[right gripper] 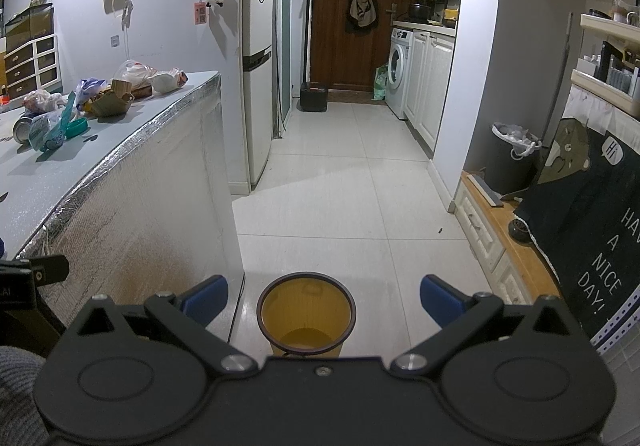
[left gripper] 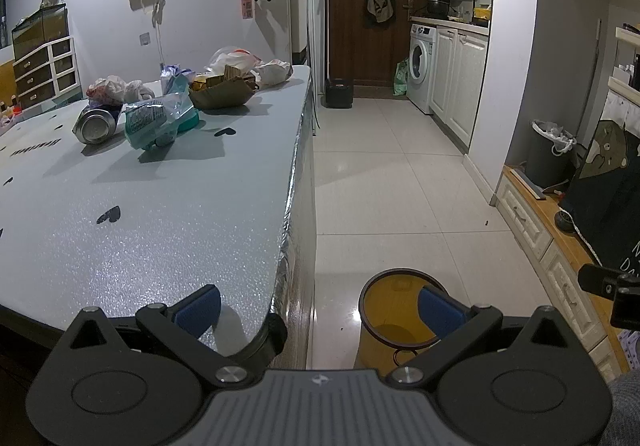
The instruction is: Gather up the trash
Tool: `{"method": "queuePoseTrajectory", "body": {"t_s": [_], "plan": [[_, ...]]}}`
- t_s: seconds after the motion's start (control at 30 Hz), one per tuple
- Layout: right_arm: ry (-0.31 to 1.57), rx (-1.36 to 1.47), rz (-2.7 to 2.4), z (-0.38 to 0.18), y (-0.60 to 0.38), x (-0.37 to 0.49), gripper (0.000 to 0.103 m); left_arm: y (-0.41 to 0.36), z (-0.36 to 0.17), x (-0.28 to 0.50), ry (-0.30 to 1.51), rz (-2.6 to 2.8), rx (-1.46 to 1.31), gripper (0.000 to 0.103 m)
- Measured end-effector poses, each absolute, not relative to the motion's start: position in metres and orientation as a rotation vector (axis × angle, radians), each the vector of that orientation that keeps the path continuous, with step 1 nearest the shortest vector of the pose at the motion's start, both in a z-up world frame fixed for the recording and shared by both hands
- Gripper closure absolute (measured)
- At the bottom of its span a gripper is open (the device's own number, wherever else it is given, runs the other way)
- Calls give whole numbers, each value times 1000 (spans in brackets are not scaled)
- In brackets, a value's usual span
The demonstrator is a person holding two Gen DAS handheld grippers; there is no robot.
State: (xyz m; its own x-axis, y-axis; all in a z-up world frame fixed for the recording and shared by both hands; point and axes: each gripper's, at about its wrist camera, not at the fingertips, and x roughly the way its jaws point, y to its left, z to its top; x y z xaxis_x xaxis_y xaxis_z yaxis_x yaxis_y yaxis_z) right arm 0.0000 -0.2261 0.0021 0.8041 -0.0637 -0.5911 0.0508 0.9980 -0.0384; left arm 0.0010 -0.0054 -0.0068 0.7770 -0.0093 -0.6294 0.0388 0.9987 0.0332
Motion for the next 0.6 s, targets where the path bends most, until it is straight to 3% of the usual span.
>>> {"method": "queuePoseTrajectory", "body": {"t_s": [0.6], "plan": [[635,-14,-59,2,-224,2,0,-3,-5,0,681,-23,57,0]]}}
